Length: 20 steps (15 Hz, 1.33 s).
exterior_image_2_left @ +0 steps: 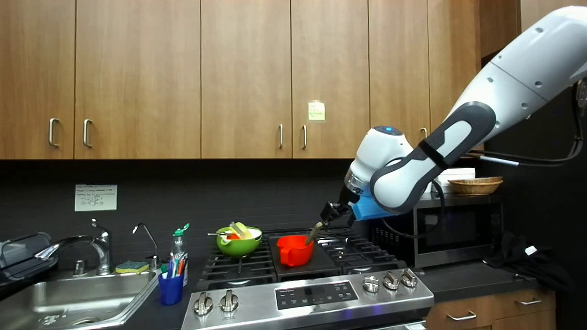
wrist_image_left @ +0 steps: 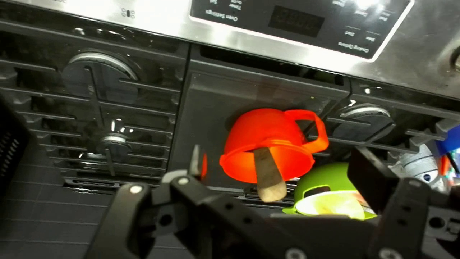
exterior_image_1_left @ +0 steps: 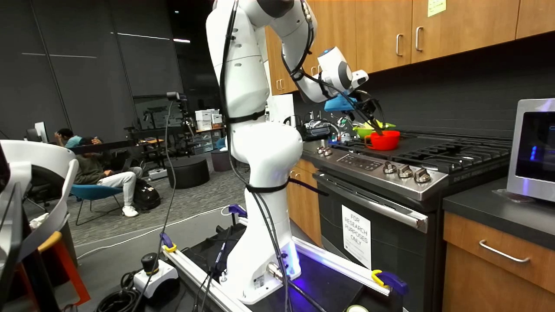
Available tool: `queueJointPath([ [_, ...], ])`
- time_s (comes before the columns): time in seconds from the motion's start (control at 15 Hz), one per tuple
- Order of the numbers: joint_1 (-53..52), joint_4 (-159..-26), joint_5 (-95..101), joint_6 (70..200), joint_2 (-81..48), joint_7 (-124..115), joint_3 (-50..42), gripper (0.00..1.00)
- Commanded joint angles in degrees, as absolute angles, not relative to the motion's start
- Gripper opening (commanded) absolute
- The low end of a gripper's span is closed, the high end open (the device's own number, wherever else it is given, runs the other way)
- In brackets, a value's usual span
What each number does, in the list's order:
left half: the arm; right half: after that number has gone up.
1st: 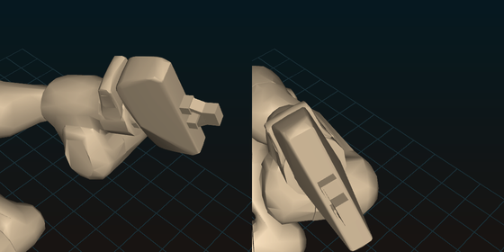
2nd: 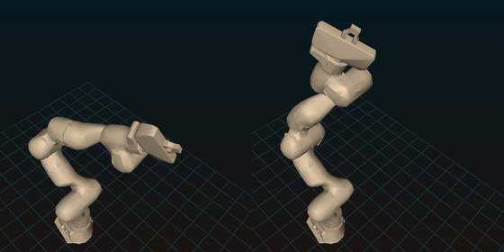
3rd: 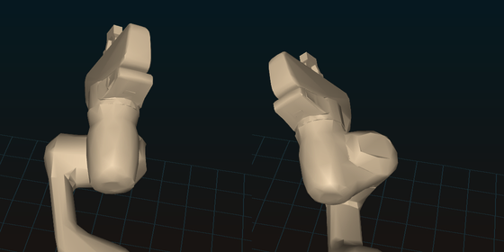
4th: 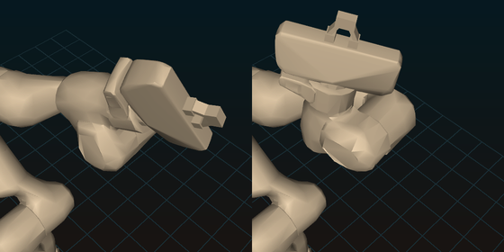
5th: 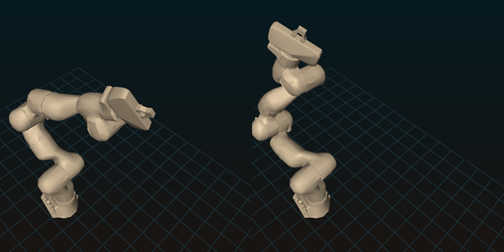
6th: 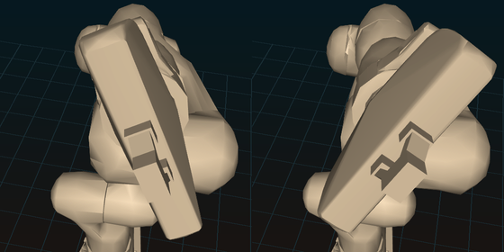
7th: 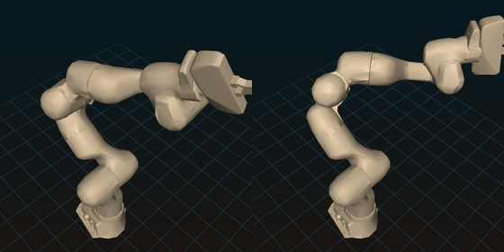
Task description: Take the kitchen utensil out of the orange bowl
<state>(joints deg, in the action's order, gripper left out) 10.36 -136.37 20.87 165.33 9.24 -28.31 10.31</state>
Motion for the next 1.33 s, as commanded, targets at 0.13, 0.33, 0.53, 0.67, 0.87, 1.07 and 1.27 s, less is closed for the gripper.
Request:
queueJointPath([
  [0.13, 13.8, -134.0, 31.8, 165.4, 6.3, -37.1, 12.2, 1.00],
  [0.33, 13.4, -133.6, 33.6, 165.6, 5.8, -39.0, 12.3, 1.00],
  [0.53, 13.9, -132.9, 37.1, 166.1, 5.5, -41.0, 12.7, 1.00],
  [0.67, 14.1, -131.9, 40.4, 166.2, 5.1, -42.8, 12.6, 1.00],
  [0.87, 13.7, -130.9, 42.4, 167.3, 5.5, -44.0, 12.3, 1.00],
  [1.07, 13.0, -129.3, 40.2, 168.4, 4.9, -43.4, 12.2, 1.00],
  [1.27, 12.0, -123.5, 40.5, 165.1, 1.5, -45.7, 13.9, 1.00],
])
